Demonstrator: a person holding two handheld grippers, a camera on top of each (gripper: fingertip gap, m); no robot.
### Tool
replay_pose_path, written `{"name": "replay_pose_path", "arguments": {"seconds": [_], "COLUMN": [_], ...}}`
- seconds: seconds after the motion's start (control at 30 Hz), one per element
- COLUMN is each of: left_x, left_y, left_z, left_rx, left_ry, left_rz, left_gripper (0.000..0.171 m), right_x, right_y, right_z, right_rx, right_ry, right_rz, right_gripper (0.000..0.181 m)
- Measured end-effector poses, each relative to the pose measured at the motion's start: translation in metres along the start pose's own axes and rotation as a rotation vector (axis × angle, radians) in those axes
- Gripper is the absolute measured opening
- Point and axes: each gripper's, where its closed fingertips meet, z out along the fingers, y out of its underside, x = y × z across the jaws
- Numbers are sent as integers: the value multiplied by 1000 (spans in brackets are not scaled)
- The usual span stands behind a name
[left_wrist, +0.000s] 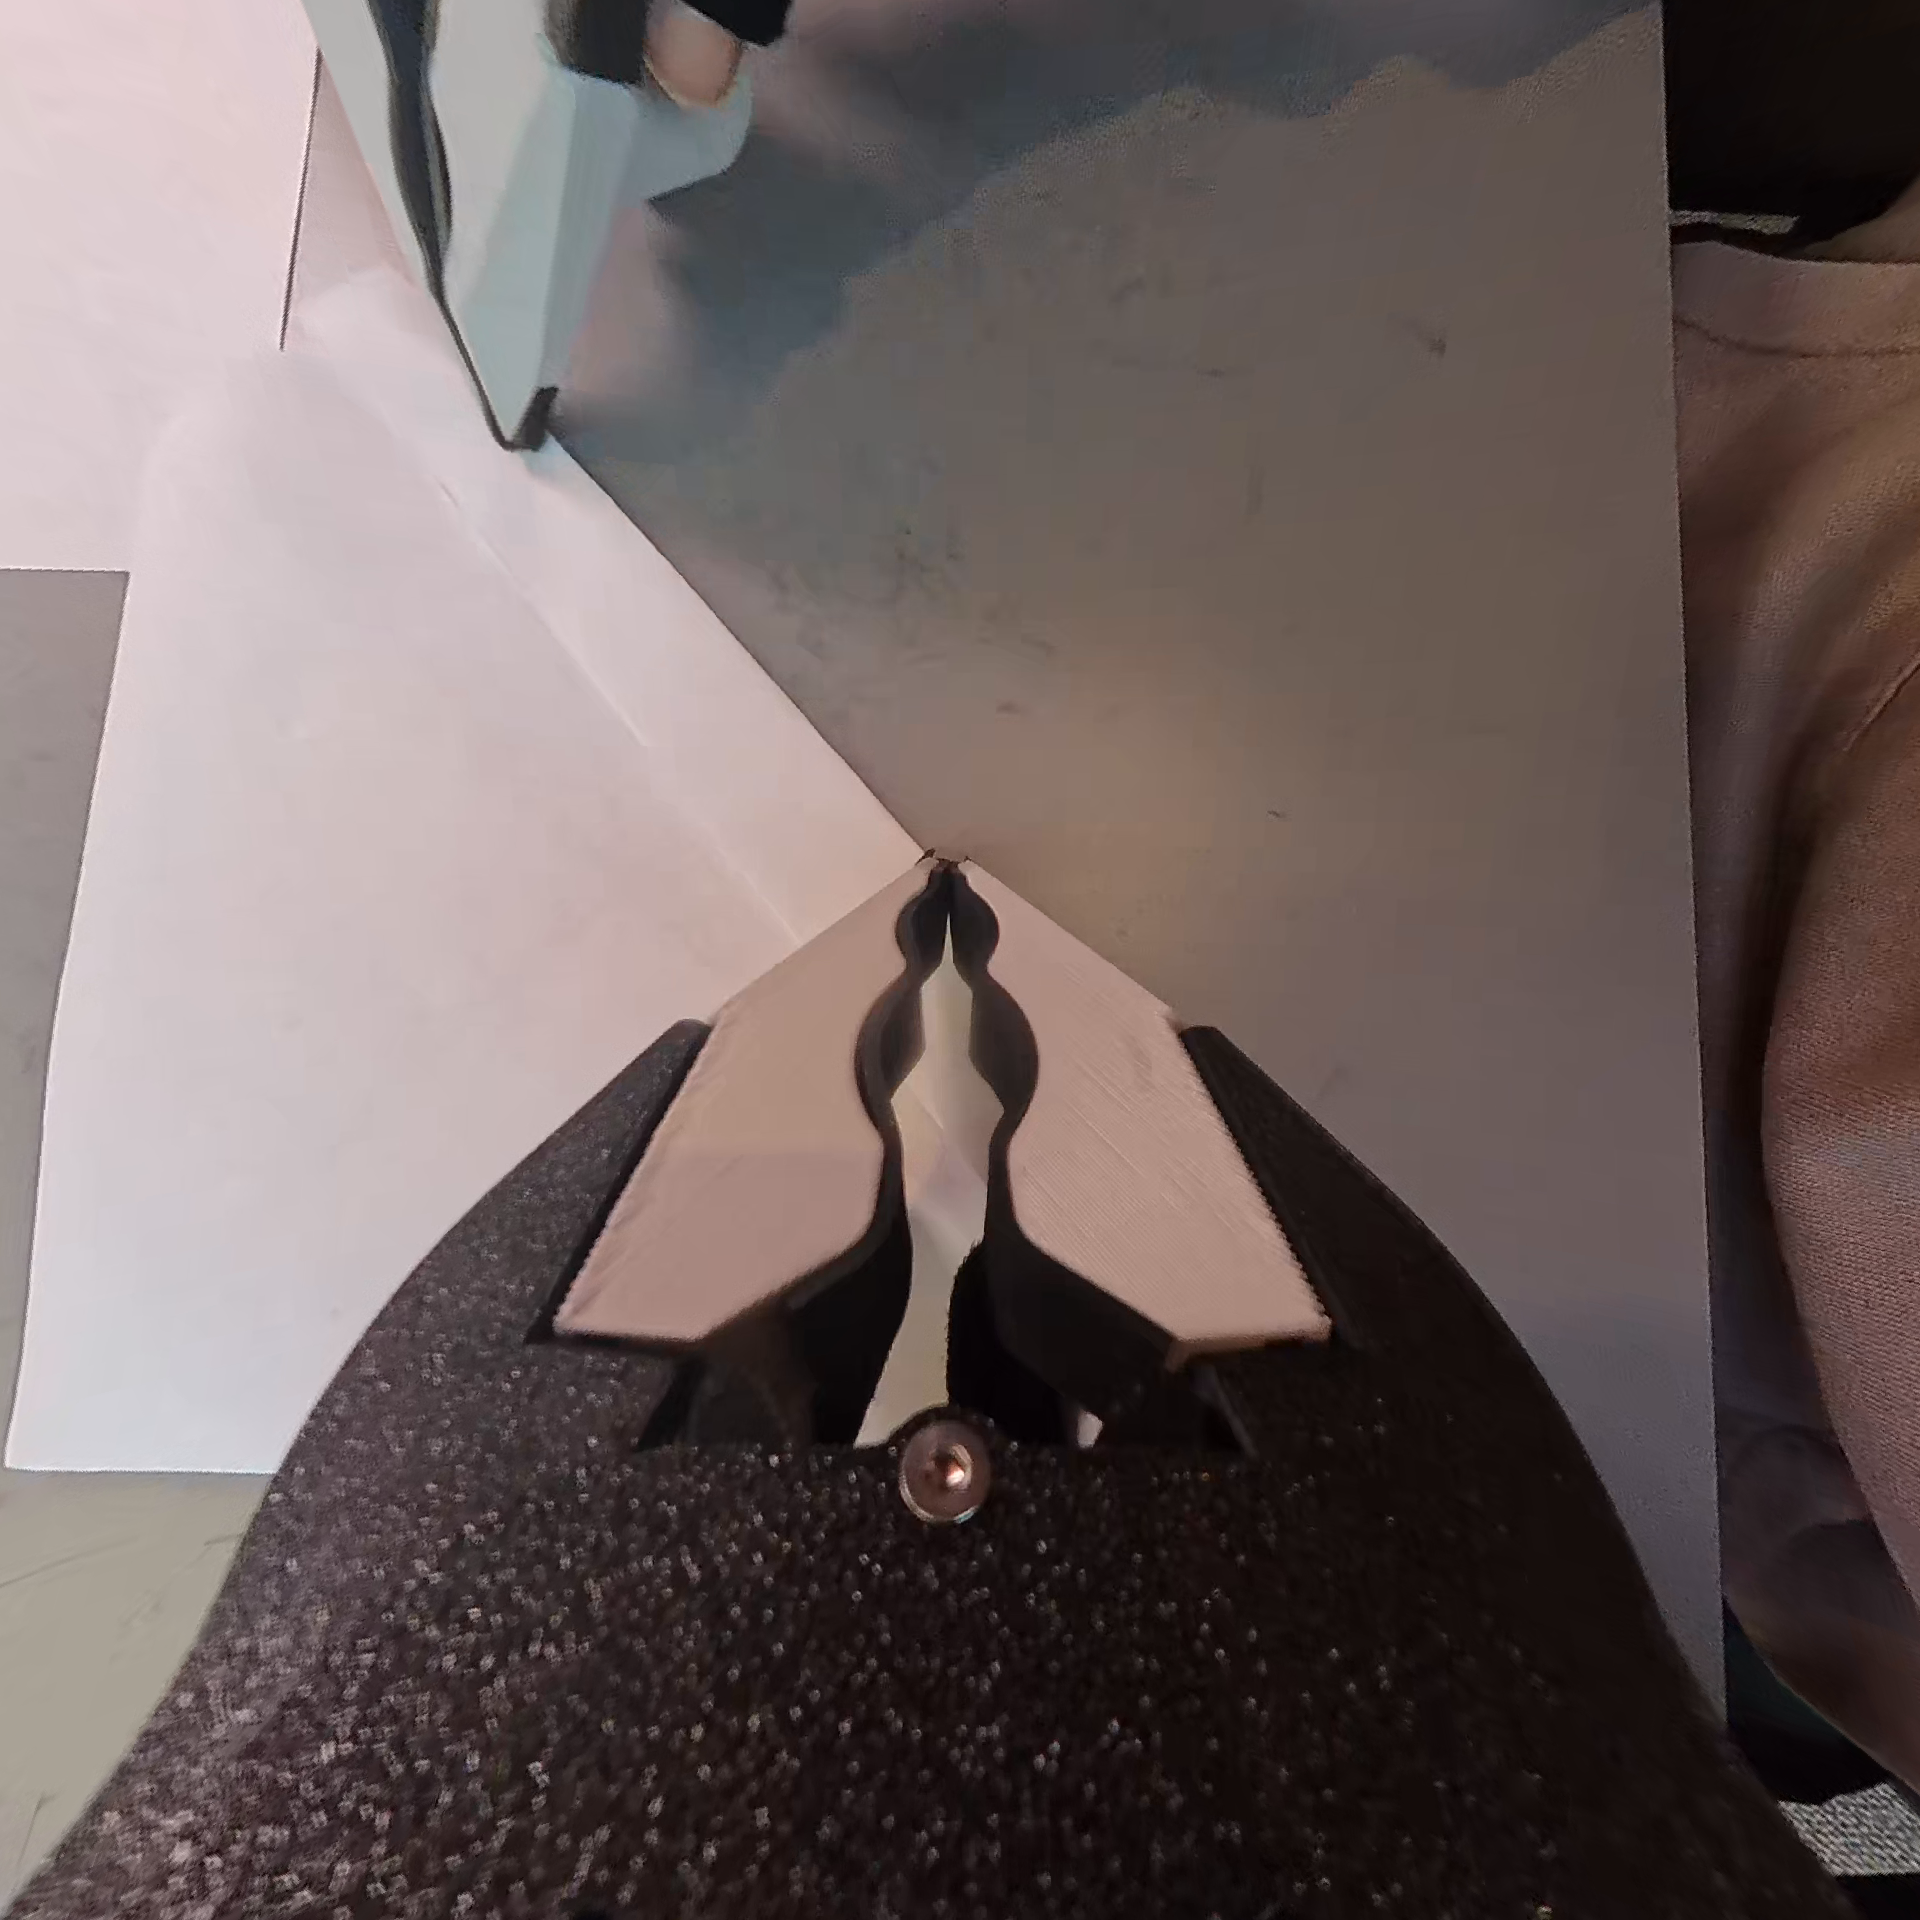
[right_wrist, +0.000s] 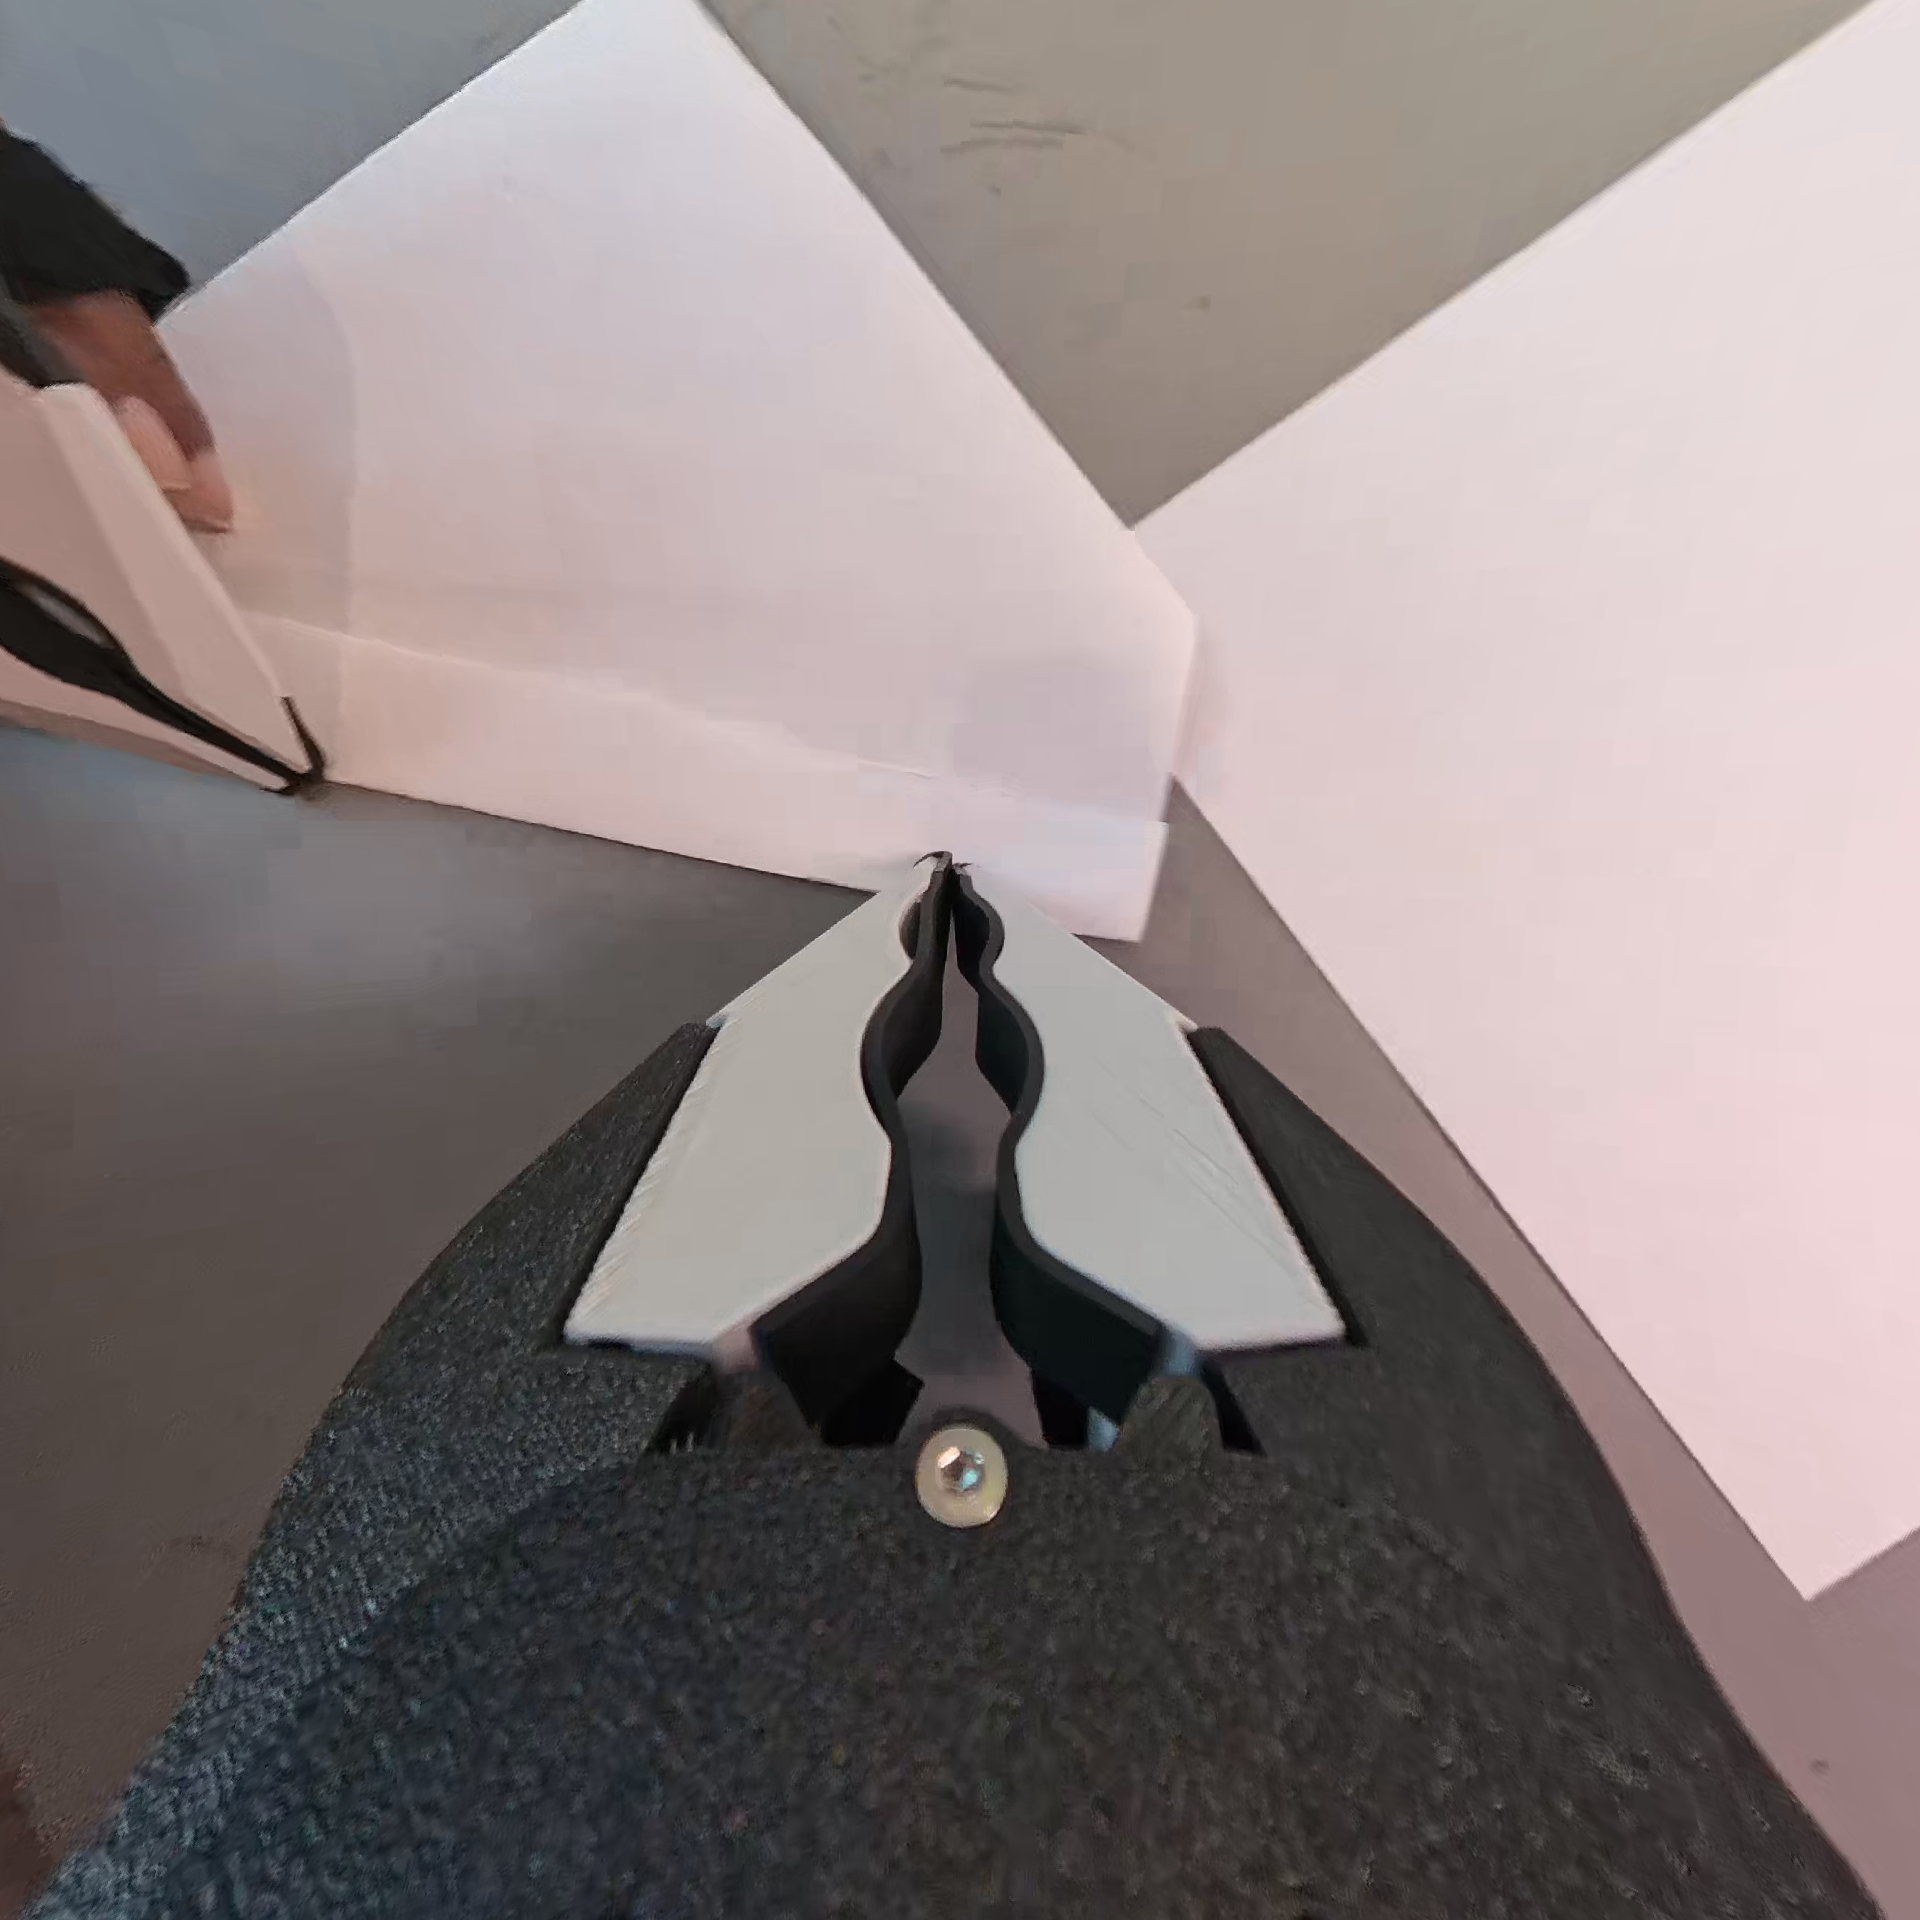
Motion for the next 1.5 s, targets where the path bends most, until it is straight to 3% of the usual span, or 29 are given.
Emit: {"name": "replay_pose_path", "arguments": {"seconds": [0.1,0.27,0.3,0.37,0.5,0.6,0.7,0.77,0.8,0.87,0.97,1.13,1.23,1.37,1.5], "left_x": [0,0,1,1,10,24,21,5,-8,-40,-75,-93,-87,-79,-75], "left_y": [0,0,0,1,2,1,-14,-29,-31,-22,6,32,26,28,30], "left_z": [0,0,0,-1,-3,-5,-19,-39,-50,-68,-80,-66,-50,-27,-28], "left_rx": [0,0,-1,1,-4,16,110,219,256,273,258,217,170,52,-3], "left_ry": [5,10,11,20,101,196,208,163,125,23,-88,-81,-91,-128,-197], "left_rz": [-3,-8,0,37,126,160,82,-4,-55,-171,-317,-501,-436,-317,-250], "left_gripper": [0,0,0,0,0,0,0,1,13,21,27,36,37,33,26], "right_x": [32,32,29,24,4,-1,-2,0,-1,3,8,16,19,24,23], "right_y": [4,5,1,-12,5,19,28,33,35,37,42,46,43,21,13], "right_z": [-7,-9,-11,-21,-23,-21,-24,-26,-28,-31,-37,-41,-40,-49,-56], "right_rx": [6,-25,0,75,-10,-20,-18,-17,-10,7,31,17,-10,65,114], "right_ry": [3,46,28,-9,-68,-55,5,67,74,87,42,-98,-109,-76,-21], "right_rz": [65,-11,-3,29,14,57,36,-34,-54,-113,-272,-340,-362,-323,-271], "right_gripper": [0,0,15,27,54,50,39,34,34,29,23,24,28,44,57]}}
